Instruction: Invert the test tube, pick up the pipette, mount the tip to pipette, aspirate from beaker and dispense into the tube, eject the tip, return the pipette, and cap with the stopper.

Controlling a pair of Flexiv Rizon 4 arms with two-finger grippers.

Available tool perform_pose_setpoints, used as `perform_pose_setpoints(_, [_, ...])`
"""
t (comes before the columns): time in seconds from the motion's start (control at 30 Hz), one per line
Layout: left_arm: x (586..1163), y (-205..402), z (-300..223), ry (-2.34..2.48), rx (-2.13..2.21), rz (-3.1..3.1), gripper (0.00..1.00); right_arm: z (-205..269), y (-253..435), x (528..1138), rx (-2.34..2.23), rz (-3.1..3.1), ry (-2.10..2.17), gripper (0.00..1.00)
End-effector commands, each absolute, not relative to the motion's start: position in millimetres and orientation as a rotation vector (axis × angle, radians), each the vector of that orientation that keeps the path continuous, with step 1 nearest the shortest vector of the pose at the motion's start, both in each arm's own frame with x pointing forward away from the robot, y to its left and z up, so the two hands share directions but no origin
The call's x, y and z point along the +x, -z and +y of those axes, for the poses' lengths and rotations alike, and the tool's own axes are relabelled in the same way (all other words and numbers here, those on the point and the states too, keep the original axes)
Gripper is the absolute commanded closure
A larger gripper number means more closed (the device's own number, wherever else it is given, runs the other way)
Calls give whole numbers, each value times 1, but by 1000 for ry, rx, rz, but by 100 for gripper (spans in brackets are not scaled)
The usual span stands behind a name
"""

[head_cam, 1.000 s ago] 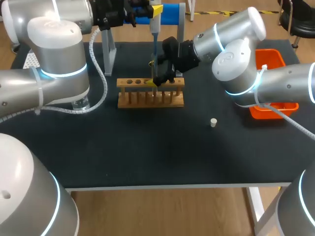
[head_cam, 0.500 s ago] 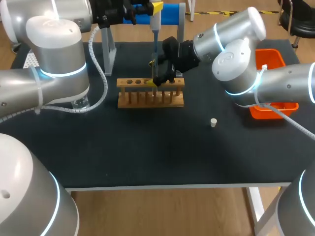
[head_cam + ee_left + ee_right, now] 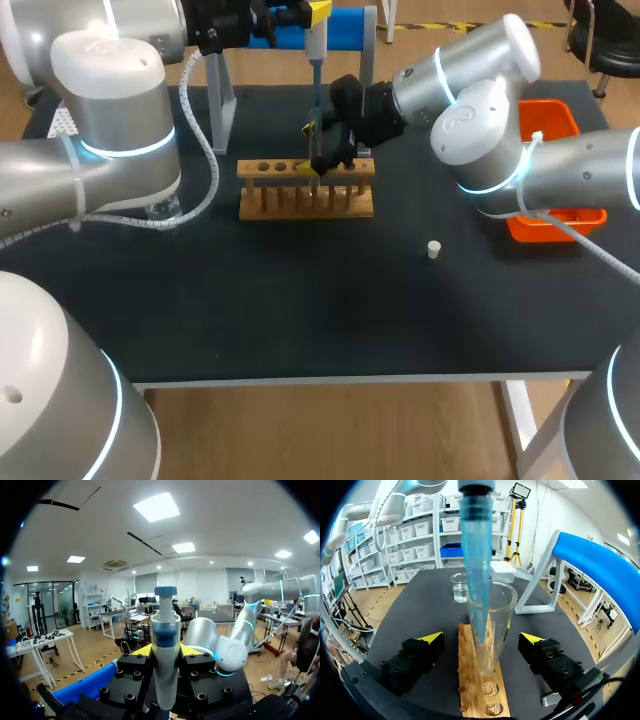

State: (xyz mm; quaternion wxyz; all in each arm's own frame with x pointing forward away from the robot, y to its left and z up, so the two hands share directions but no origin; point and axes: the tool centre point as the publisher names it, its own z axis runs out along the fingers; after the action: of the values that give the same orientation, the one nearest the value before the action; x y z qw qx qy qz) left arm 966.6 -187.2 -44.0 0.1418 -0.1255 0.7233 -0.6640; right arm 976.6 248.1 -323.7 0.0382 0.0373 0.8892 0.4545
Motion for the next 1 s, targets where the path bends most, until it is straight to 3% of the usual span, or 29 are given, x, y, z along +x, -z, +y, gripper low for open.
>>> perform_pose_setpoints(0.03, [963, 41, -186, 1907, -368, 2089, 100, 248, 323, 977, 113, 2731, -1392, 0])
perform_pose_setpoints(1.0, [965, 21, -191, 1875, -300, 2089, 100, 248, 323, 977, 113, 2731, -1392, 0])
